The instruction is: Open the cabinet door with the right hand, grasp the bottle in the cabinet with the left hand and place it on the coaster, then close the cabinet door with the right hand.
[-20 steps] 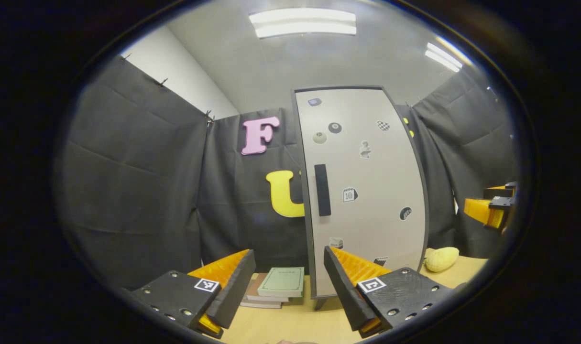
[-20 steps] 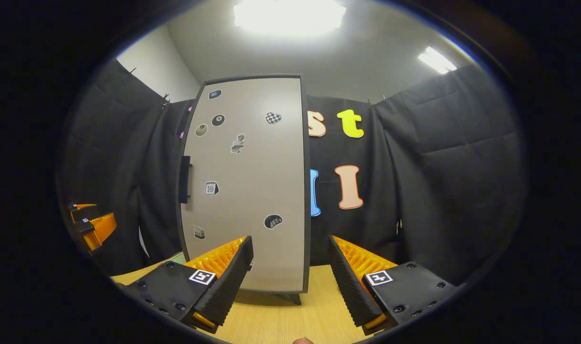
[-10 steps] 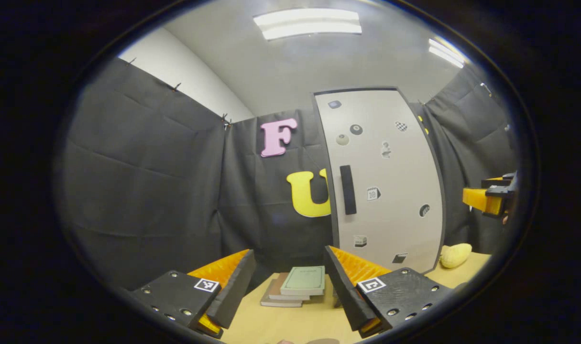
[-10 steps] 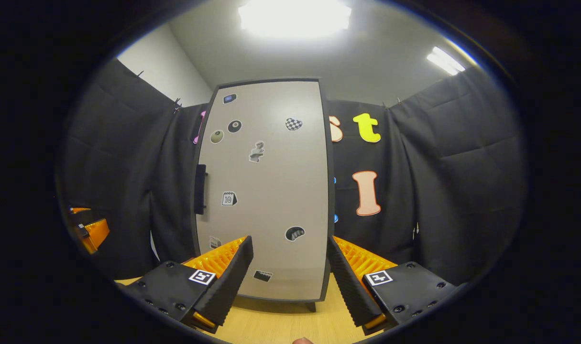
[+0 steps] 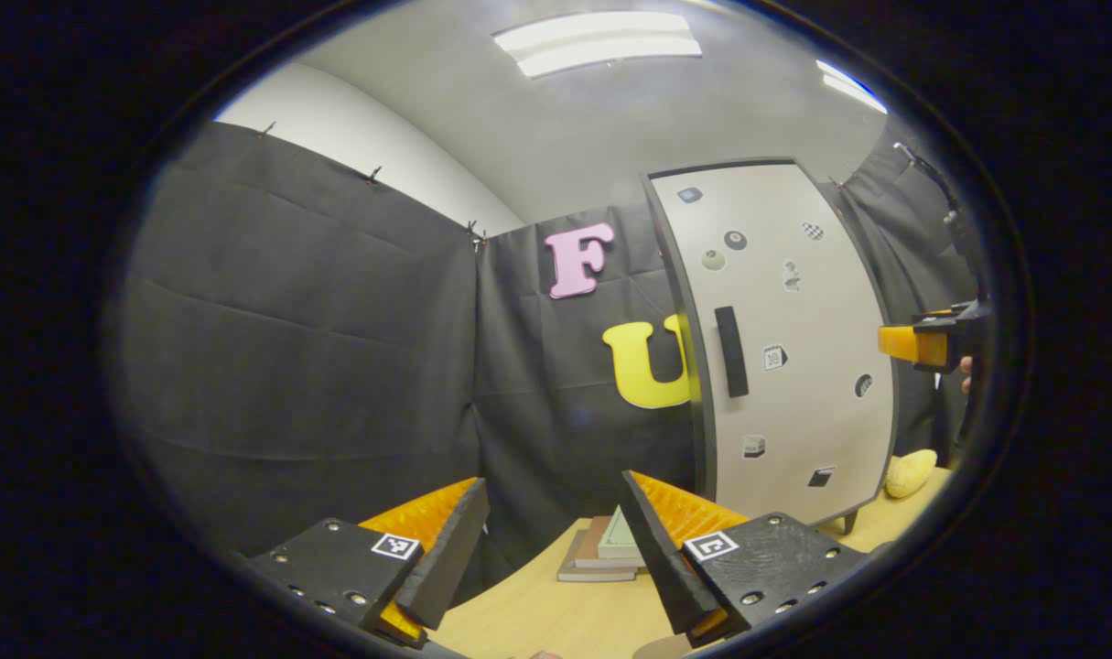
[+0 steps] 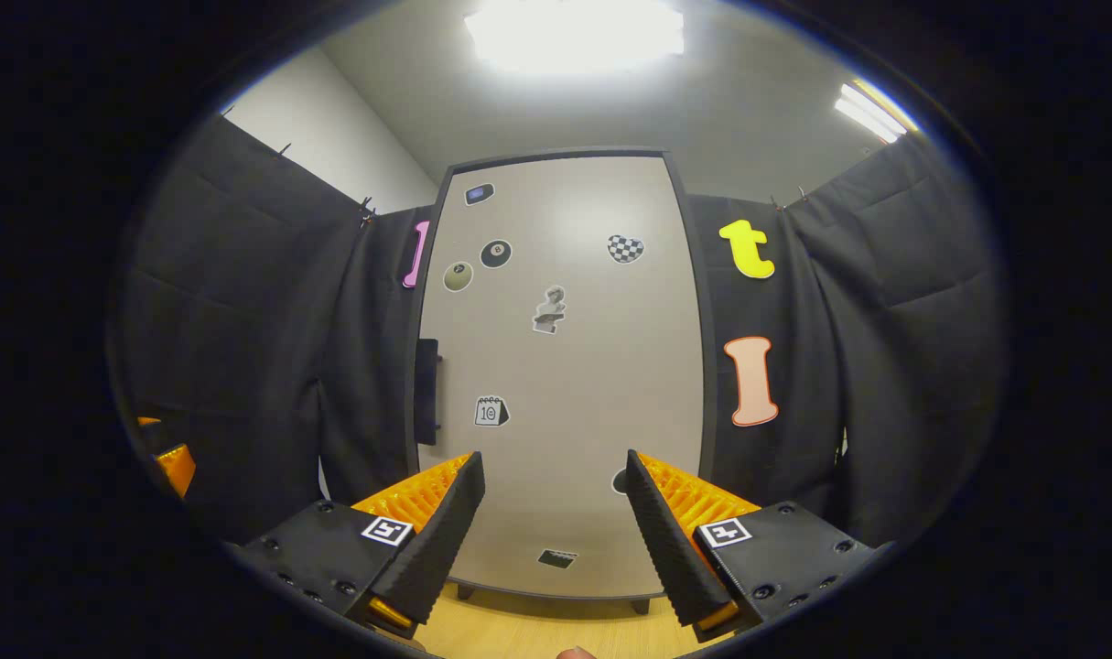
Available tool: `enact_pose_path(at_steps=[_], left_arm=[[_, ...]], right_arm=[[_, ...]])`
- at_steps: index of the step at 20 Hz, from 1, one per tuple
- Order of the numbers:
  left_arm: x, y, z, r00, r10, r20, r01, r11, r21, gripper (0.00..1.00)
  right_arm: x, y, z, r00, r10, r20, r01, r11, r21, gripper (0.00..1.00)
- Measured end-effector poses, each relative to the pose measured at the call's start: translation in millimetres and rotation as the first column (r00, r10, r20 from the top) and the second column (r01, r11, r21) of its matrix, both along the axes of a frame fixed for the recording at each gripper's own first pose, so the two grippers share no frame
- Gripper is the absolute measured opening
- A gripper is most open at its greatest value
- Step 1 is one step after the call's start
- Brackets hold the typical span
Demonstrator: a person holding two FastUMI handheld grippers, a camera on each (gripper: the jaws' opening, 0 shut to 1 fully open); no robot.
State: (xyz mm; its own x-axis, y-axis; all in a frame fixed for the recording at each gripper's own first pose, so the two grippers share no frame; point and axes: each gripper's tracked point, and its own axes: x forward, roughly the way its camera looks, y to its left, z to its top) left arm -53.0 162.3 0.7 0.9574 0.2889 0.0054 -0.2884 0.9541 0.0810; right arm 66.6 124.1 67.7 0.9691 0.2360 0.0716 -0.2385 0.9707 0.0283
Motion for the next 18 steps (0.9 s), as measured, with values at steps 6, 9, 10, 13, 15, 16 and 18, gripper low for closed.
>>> enact_pose_path(at_steps=[6, 9, 10, 13, 15, 16, 18], left_arm=[[-23.4, 41.8, -8.8, 0.996, 0.085, -0.020, -0.085, 0.996, 0.007, 0.89], [-33.0, 60.8, -11.6, 0.992, 0.120, -0.024, -0.120, 0.993, 0.006, 0.89], [-35.8, 66.2, -13.4, 0.991, 0.132, -0.024, -0.132, 0.991, 0.005, 0.89], [-44.4, 81.8, -17.5, 0.987, 0.157, -0.029, -0.157, 0.988, 0.004, 0.89], [-50.6, 92.7, -20.1, 0.984, 0.175, -0.031, -0.175, 0.985, 0.002, 0.89], [-53.2, 98.9, -20.6, 0.982, 0.185, -0.031, -0.185, 0.983, 0.001, 0.89], [-58.3, 110.1, -23.3, 0.979, 0.203, -0.033, -0.203, 0.979, -0.001, 0.89]], right_arm=[[19.0, 41.6, 22.4, 0.998, 0.056, 0.016, -0.056, 0.998, 0.026, 0.98], [28.5, 63.0, 30.5, 0.997, 0.079, 0.019, -0.079, 0.997, 0.023, 0.98], [30.1, 70.1, 32.4, 0.996, 0.085, 0.020, -0.085, 0.996, 0.021, 0.98], [39.3, 91.2, 35.8, 0.995, 0.100, 0.011, -0.101, 0.995, 0.008, 0.98], [46.2, 105.8, 36.5, 0.994, 0.114, -0.003, -0.114, 0.993, 0.008, 0.98], [50.0, 112.9, 37.3, 0.993, 0.118, -0.006, -0.118, 0.993, 0.006, 0.98], [59.4, 125.3, 38.4, 0.993, 0.118, -0.009, -0.118, 0.993, -0.002, 0.98]])
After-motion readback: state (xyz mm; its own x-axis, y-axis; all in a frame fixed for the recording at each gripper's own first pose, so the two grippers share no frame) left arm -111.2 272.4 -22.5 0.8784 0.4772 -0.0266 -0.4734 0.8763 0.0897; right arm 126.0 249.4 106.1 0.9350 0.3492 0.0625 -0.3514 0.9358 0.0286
